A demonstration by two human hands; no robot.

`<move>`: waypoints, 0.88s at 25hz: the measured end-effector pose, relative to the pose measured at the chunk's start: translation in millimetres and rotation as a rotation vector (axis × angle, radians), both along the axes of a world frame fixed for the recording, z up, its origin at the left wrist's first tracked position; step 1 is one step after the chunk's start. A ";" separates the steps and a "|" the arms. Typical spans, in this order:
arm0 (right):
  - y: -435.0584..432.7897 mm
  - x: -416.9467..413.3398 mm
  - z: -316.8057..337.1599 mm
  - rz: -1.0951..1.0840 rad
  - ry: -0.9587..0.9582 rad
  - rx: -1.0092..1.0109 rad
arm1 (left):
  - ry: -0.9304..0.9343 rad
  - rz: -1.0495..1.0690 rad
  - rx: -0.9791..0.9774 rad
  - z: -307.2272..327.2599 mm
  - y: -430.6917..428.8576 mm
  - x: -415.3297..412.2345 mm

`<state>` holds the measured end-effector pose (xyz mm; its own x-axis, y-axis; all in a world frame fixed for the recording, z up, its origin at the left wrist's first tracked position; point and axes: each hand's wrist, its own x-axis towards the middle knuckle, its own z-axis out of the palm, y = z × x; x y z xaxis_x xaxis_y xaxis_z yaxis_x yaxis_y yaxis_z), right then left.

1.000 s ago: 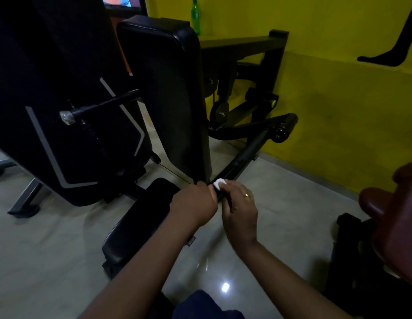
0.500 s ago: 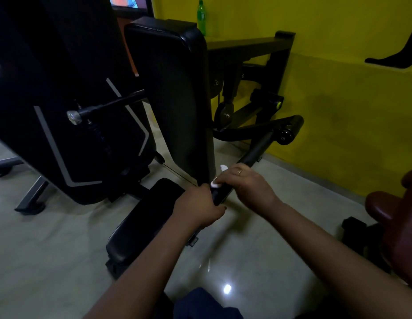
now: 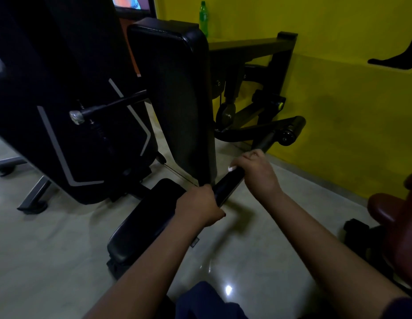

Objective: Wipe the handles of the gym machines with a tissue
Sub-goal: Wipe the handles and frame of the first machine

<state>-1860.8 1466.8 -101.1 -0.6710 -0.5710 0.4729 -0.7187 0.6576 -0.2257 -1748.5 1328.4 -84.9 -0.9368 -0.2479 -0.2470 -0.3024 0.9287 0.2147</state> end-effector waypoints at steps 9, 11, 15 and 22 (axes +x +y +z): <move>-46.9 -29.5 39.8 0.177 -0.252 0.819 | -0.007 0.044 -0.021 -1.4 1.5 -1.0; -65.9 -25.7 40.1 0.176 -0.292 0.976 | -0.001 0.040 -0.026 -1.0 2.6 -0.8; -64.5 -7.6 38.3 0.387 -0.270 0.880 | 0.024 0.020 -0.025 -2.3 3.6 0.4; -7.6 -11.1 -6.7 0.031 0.129 0.196 | 0.095 -0.044 0.035 -3.8 1.4 1.1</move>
<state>-1871.9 1459.2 -107.9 -0.5932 -0.6796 0.4316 -0.7538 0.6571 -0.0013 -1747.4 1329.7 -88.7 -0.9662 -0.1985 -0.1648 -0.2381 0.9320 0.2733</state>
